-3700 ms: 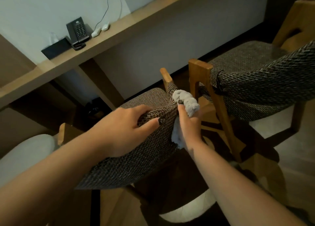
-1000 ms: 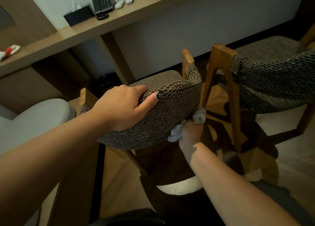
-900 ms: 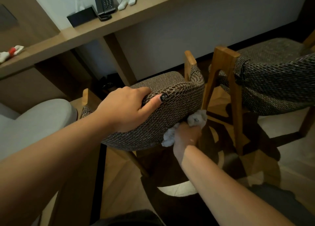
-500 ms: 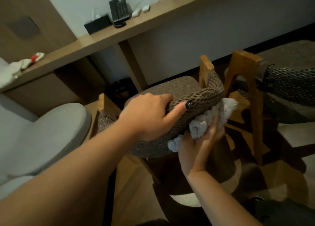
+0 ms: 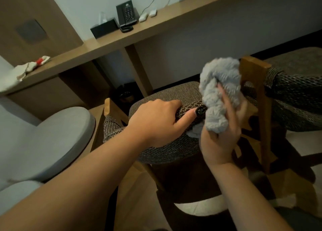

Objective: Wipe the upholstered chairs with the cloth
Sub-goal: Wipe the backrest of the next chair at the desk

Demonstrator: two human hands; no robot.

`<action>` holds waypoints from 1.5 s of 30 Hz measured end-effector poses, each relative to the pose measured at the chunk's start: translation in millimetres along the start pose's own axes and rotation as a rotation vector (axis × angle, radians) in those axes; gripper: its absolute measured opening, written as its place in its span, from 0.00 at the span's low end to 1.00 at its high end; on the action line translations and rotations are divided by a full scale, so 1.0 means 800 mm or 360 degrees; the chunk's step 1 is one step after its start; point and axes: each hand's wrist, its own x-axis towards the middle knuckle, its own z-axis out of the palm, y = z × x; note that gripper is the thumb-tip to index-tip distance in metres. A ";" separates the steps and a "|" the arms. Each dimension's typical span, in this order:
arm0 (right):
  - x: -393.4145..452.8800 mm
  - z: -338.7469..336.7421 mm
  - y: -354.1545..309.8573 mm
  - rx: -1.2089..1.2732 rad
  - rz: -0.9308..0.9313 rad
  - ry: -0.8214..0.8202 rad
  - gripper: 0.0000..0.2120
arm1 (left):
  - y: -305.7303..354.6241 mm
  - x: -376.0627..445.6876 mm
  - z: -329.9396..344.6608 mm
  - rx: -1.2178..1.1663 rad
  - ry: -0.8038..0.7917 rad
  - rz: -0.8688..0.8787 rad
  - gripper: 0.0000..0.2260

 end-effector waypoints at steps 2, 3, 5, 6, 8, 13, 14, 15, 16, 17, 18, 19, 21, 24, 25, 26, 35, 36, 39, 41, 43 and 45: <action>-0.012 -0.001 0.023 -0.0038 0.0174 0.0021 0.20 | 0.000 0.000 0.000 -0.0009 -0.0003 -0.0016 0.28; -0.012 -0.003 0.036 -0.0013 0.0346 0.0044 0.21 | 0.000 0.000 0.000 -0.0017 -0.0008 -0.0020 0.29; -0.003 -0.008 0.044 0.0071 0.0747 0.0152 0.21 | 0.001 -0.001 -0.001 -0.0033 -0.0018 -0.0026 0.30; 0.002 -0.009 0.041 0.0129 0.0885 0.0168 0.21 | 0.001 0.000 -0.001 -0.0040 -0.0021 -0.0033 0.31; 0.003 -0.013 0.017 0.0239 0.0797 0.0029 0.23 | 0.000 0.000 0.000 -0.0047 -0.0016 -0.0055 0.29; -0.015 -0.016 -0.004 0.0026 0.0075 -0.0257 0.21 | 0.002 -0.001 -0.002 -0.0027 -0.0009 -0.0079 0.28; -0.011 -0.016 0.011 -0.0022 0.0114 -0.0218 0.21 | 0.003 -0.002 -0.002 -0.0029 -0.0001 -0.0077 0.28; -0.005 -0.016 0.026 -0.0030 0.0238 -0.0182 0.20 | 0.002 -0.002 -0.002 -0.0041 0.0002 -0.0077 0.29; 0.003 -0.017 0.037 0.0001 0.0417 -0.0140 0.20 | 0.002 -0.001 -0.002 -0.0061 -0.0004 -0.0079 0.30; 0.010 -0.018 0.041 0.0070 0.0604 -0.0090 0.21 | 0.001 -0.001 -0.002 -0.0083 -0.0011 -0.0079 0.30; 0.013 -0.019 0.043 0.0128 0.0762 -0.0067 0.22 | 0.000 0.000 -0.001 -0.0100 -0.0014 -0.0077 0.32; 0.012 -0.018 0.038 0.0151 0.0843 -0.0074 0.24 | 0.000 0.000 0.000 -0.0109 -0.0011 -0.0072 0.33; -0.004 -0.012 0.009 0.0127 0.0767 -0.0120 0.28 | -0.002 0.001 0.002 -0.0107 -0.0004 -0.0075 0.34; -0.044 -0.005 -0.014 0.0099 0.0439 -0.0189 0.27 | -0.003 0.002 0.003 -0.0129 -0.0020 -0.0115 0.33; -0.047 -0.005 -0.008 0.0024 0.0403 -0.0230 0.26 | -0.003 0.002 0.003 -0.0132 -0.0020 -0.0113 0.33; -0.042 -0.006 0.011 -0.0036 0.0395 -0.0214 0.26 | -0.003 0.001 0.002 -0.0131 -0.0015 -0.0106 0.34; -0.063 -0.001 -0.002 0.0142 0.1067 -0.0305 0.34 | -0.005 0.003 0.003 -0.0191 -0.0057 -0.0117 0.36; -0.081 -0.004 -0.011 0.0141 0.0945 -0.0426 0.39 | -0.005 0.003 0.002 -0.0190 -0.0061 -0.0120 0.35; -0.085 -0.004 -0.009 -0.0027 0.1002 -0.0420 0.50 | -0.004 0.002 0.002 -0.0187 -0.0072 -0.0149 0.36; -0.072 -0.003 0.004 0.0038 0.1065 -0.0329 0.47 | -0.004 0.003 0.003 -0.0180 -0.0072 -0.0155 0.36; -0.062 0.000 0.017 0.0204 0.1228 -0.0151 0.37 | -0.005 0.003 0.004 -0.0179 -0.0073 -0.0152 0.37; -0.038 -0.001 0.035 0.0456 0.1628 0.0087 0.24 | -0.005 0.003 0.004 -0.0186 -0.0081 -0.0146 0.38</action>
